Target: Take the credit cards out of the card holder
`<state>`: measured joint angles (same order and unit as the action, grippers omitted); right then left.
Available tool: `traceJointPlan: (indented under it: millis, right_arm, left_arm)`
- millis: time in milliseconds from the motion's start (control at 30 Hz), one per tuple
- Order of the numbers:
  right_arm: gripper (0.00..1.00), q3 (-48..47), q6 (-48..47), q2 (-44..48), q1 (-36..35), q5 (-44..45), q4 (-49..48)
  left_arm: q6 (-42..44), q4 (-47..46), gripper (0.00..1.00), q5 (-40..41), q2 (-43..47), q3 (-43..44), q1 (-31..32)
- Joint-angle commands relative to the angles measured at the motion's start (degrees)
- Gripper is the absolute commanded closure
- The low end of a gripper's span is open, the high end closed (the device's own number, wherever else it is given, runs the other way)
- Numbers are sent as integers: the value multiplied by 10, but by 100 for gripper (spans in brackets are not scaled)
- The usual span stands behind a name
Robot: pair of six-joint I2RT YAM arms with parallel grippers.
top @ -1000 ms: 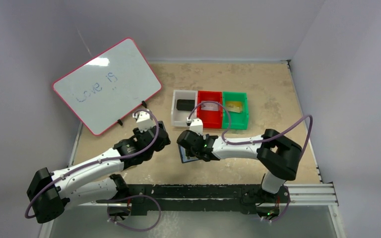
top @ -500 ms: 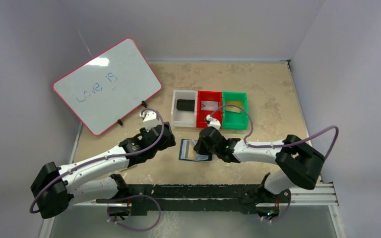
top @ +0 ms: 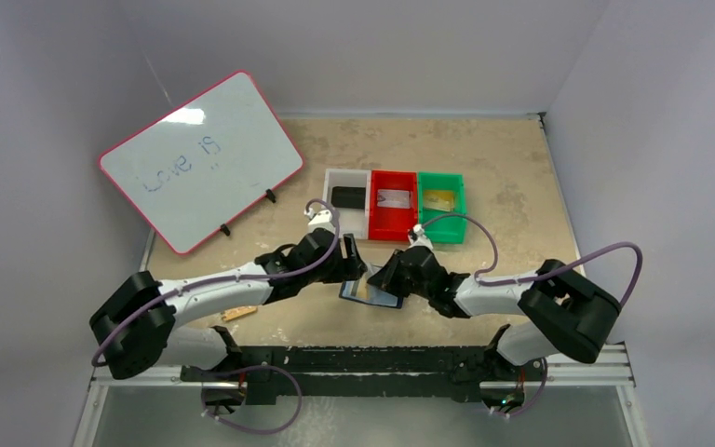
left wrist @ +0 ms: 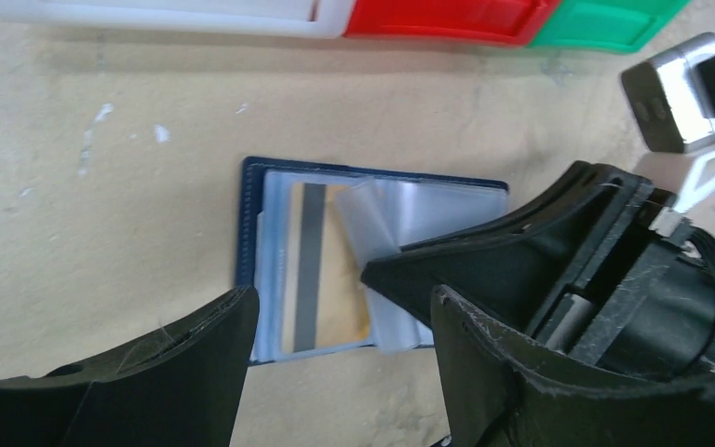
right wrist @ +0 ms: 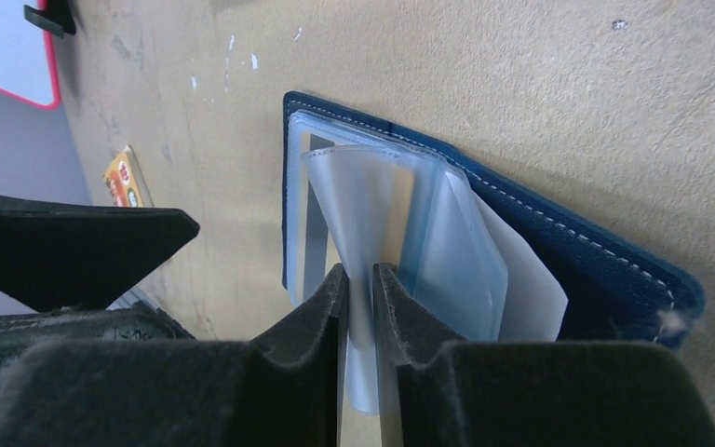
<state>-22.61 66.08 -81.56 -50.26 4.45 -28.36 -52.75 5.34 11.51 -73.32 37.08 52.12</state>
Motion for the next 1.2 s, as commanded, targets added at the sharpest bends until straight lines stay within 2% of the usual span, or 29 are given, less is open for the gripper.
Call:
traceJointPlan:
  millis: [0,367,600,733,1033,1167]
  right_arm:
    - [82,13,23,5,4,-18,-55]
    - [81,42,33,5,6,-21,-85]
    - [79,53,37,13,7,-18,-94]
    - [74,57,37,25,7,-16,-93]
    - [73,60,37,49,8,-7,-70]
    - [67,61,34,83,8,4,-41]
  left_arm:
    - [-14,-114,32,-53,-18,22,-2]
    - [-99,-245,33,-89,-117,-4,-2]
    - [-110,-244,34,-86,-145,-6,-2]
    - [-116,-244,34,-85,-155,-13,-2]
    - [-123,-263,35,-90,-161,-26,3]
    - [-120,-268,36,-96,-163,-22,13]
